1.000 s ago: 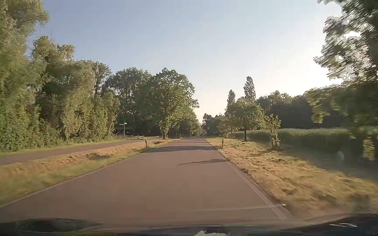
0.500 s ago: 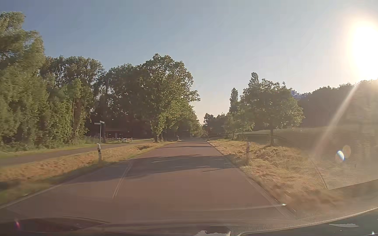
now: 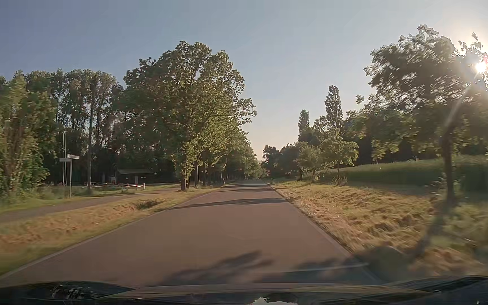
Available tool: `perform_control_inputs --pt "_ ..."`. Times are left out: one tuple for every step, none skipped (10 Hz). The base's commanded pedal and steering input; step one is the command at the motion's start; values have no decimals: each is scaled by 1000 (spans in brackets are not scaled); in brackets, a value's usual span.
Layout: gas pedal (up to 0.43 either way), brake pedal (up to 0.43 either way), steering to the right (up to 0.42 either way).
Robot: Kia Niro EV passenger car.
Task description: Follow the waypoints while adhering to traffic rules and regulations
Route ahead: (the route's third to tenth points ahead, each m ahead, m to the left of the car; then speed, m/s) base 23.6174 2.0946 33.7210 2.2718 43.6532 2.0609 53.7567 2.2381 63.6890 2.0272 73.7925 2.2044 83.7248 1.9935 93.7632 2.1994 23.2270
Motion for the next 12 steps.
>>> perform_control_inputs --pt "0 79 2" --pt "0 98 2" --pt "0 110 2" --pt "0 116 2" --pt "0 128 3" --pt "0 134 3" --pt "0 140 3" --pt "0 140 3" --pt "0 146 3" --pt "0 152 3" --pt "0 159 2" --pt "0 165 0"
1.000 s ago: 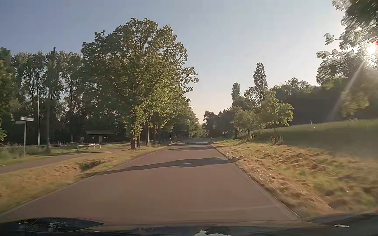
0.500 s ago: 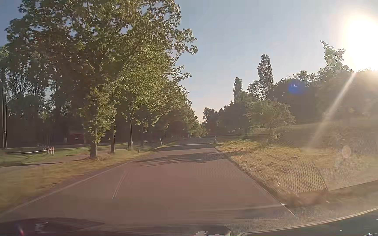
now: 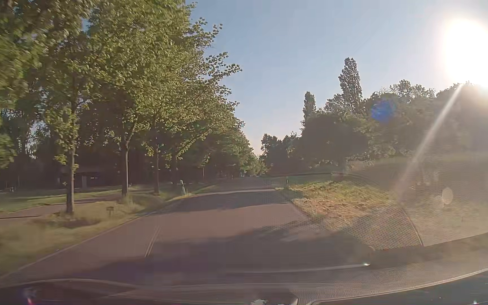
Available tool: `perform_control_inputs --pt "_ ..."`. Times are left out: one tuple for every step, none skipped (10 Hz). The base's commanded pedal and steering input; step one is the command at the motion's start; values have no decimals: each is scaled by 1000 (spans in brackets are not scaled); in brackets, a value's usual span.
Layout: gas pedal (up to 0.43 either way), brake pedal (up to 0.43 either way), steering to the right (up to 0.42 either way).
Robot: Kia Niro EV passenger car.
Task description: Follow the waypoints while adhering to traffic rules and regulations
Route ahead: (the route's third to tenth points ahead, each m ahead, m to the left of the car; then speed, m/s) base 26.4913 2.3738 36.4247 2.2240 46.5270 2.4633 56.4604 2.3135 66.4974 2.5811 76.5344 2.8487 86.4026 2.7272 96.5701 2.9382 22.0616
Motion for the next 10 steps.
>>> perform_control_inputs --pt "0 165 -1" --pt "0 171 -1" --pt "0 171 -1" --pt "0 177 -1" --pt "0 183 -1" --pt "0 183 -1" --pt "0 183 -1" --pt "0 189 -1" --pt "0 195 -1" --pt "0 201 -1"
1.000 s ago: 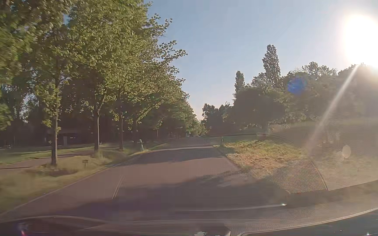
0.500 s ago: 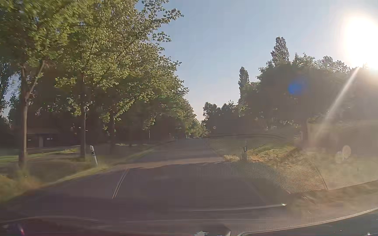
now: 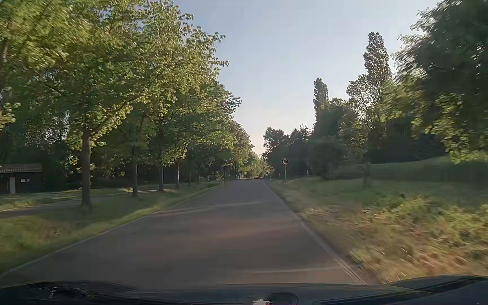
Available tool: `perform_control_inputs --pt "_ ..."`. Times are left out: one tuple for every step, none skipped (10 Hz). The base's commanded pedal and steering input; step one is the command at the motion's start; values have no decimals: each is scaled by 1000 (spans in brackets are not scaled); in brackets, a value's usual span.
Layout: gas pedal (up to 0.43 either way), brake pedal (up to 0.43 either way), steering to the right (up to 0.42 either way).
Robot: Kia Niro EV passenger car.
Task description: Follow the waypoints while adhering to traffic rules and regulations
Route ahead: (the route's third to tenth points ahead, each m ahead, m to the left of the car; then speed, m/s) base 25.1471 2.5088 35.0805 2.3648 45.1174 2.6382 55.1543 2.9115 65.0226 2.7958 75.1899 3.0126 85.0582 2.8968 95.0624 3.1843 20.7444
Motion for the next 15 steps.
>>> perform_control_inputs --pt "0 201 -1" --pt "0 201 -1" --pt "0 201 -1" --pt "0 201 -1" --pt "0 207 -1" --pt "0 201 -1" --pt "0 207 -1" --pt "0 207 -1" --pt "0 207 -1" --pt "0 207 -1" --pt "0 207 -1" --pt "0 207 -1" --pt "0 207 -1" --pt "0 207 -1" --pt "0 207 -1"
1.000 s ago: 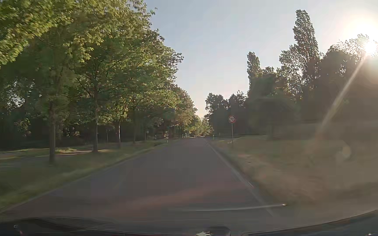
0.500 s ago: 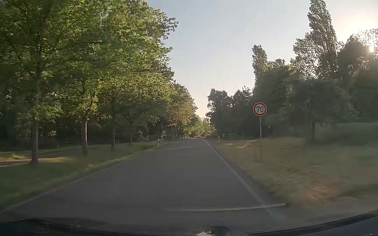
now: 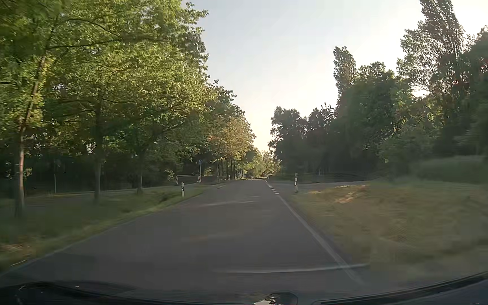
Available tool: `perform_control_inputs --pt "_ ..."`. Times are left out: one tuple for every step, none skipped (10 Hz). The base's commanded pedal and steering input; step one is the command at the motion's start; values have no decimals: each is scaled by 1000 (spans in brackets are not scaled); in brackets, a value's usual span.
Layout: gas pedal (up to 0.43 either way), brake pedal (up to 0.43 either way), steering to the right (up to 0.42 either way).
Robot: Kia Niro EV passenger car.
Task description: Follow the waypoints while adhering to traffic rules and regulations
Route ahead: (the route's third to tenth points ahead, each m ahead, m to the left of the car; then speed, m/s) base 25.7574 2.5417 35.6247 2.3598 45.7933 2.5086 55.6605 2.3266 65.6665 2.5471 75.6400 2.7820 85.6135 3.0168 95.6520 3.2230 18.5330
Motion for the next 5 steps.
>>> perform_control_inputs --pt "0 207 0" --pt "0 207 0" --pt "0 207 0" --pt "0 207 0" --pt "0 207 2"
